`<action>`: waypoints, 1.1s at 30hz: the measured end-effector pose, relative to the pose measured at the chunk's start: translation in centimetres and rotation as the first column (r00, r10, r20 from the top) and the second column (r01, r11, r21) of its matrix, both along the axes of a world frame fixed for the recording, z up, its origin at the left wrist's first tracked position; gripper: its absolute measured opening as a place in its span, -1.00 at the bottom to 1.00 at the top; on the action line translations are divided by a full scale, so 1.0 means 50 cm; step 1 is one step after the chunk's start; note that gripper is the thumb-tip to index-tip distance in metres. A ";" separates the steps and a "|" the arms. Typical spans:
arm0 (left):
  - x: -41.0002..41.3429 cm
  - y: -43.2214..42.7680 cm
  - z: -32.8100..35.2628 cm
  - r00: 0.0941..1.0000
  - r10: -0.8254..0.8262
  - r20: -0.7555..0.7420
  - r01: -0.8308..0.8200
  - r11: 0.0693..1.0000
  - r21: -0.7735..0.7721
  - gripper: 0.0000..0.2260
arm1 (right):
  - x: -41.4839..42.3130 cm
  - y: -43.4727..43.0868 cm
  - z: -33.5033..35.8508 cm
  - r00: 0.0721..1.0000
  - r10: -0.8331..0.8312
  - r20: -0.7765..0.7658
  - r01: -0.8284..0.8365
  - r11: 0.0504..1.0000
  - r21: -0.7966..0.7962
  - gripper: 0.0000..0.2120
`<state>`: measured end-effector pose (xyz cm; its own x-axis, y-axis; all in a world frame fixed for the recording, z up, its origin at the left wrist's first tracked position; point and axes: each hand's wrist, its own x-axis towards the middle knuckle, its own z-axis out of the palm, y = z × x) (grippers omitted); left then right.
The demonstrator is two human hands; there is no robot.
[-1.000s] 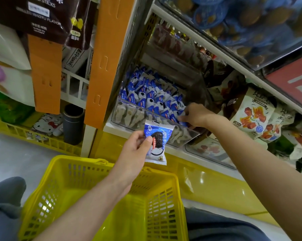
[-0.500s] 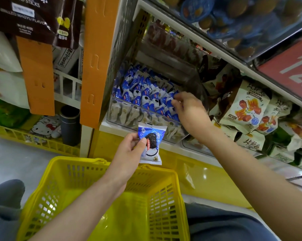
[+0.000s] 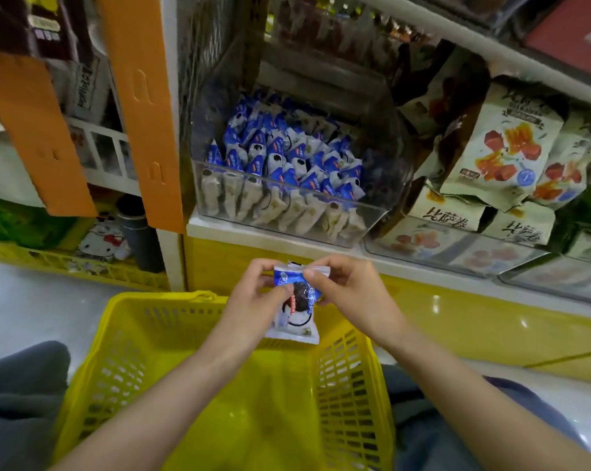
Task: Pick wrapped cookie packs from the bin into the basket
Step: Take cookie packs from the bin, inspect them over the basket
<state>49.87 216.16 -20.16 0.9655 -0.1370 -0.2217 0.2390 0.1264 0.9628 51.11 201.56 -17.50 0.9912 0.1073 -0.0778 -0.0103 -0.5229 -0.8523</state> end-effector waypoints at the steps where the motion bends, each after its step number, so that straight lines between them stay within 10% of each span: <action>1: 0.000 0.000 -0.002 1.000 -0.003 0.027 0.002 1.000 0.015 -0.88 | -0.004 -0.003 -0.008 1.000 -0.007 -0.010 0.007 1.000 0.007 -0.87; 17: -0.011 0.006 -0.029 0.854 -0.090 0.512 -0.152 0.898 0.413 -0.87 | -0.016 0.007 -0.037 0.977 -0.191 0.098 0.191 0.982 0.009 -0.87; 33: 0.001 0.006 -0.023 0.981 0.007 -0.196 -0.022 0.997 -0.075 -0.89 | -0.035 0.025 -0.043 0.979 -0.143 0.144 0.128 0.986 0.111 -0.84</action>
